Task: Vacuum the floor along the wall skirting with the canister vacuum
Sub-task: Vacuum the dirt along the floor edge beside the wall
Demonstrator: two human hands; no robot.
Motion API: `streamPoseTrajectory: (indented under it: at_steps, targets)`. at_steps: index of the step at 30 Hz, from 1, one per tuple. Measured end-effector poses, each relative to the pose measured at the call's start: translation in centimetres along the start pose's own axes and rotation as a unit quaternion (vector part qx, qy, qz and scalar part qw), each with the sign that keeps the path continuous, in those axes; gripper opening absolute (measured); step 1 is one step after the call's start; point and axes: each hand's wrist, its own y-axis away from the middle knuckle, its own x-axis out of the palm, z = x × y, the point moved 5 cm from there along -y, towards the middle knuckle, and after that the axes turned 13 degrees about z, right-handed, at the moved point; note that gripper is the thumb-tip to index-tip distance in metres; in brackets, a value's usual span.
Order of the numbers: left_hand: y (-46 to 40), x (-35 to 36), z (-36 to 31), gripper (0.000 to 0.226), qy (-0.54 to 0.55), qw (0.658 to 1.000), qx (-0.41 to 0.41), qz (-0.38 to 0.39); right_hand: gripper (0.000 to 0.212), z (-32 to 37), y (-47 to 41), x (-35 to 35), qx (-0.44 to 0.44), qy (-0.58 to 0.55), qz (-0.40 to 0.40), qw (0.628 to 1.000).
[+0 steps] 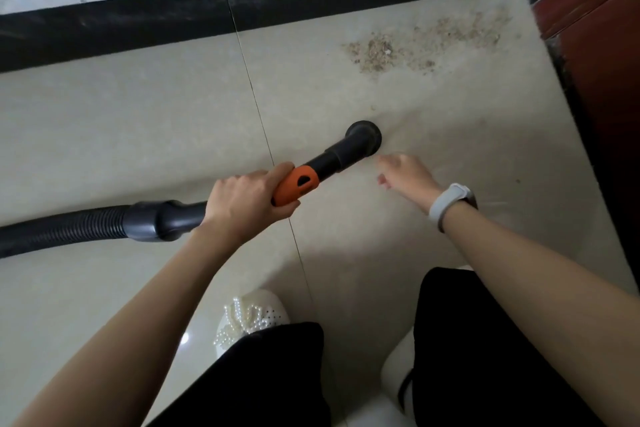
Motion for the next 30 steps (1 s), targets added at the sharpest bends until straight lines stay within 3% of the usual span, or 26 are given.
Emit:
streamPoseTrajectory:
  at_steps: [3,9,12,17,21,24,26,30]
  targets:
    - [0.6,0.5,-0.4,0.056,-0.038,0.999,-0.005,0.024,0.043,-4.2,-1.2,-1.5,0.028,0.138,-0.087,0.986]
    - [-2.8,1.5,-5.1,0.072,-0.079,0.996,0.018,0.040,0.068,-6.9,-1.5,1.0,0.028,0.269,-0.039,0.962]
    - [-3.6,2.1,-5.4,0.070,-0.041,0.996,0.033,0.068,0.079,-7.5,-1.6,1.0,0.034,0.290,-0.002,0.956]
    - [-0.8,3.4,-4.5,0.074,-0.032,0.979,0.132,0.152,0.087,-7.9,-1.7,0.2,0.021,0.277,0.008,0.961]
    - [1.7,4.3,-2.7,0.076,-0.048,0.950,0.140,0.274,0.080,-8.0,-1.6,0.1,0.008,0.266,-0.017,0.964]
    - [2.6,4.4,-2.4,0.074,-0.068,0.935,0.134,0.320,0.074,-8.0,-1.6,0.2,0.008,0.259,-0.029,0.966]
    - [2.7,4.3,-2.7,0.073,-0.070,0.940,0.134,0.305,0.073,-7.9,-1.6,0.3,0.011,0.260,-0.031,0.965]
    - [1.0,3.4,-4.0,0.070,-0.061,0.972,0.136,0.179,0.072,-7.8,-1.5,0.2,0.014,0.258,-0.023,0.966]
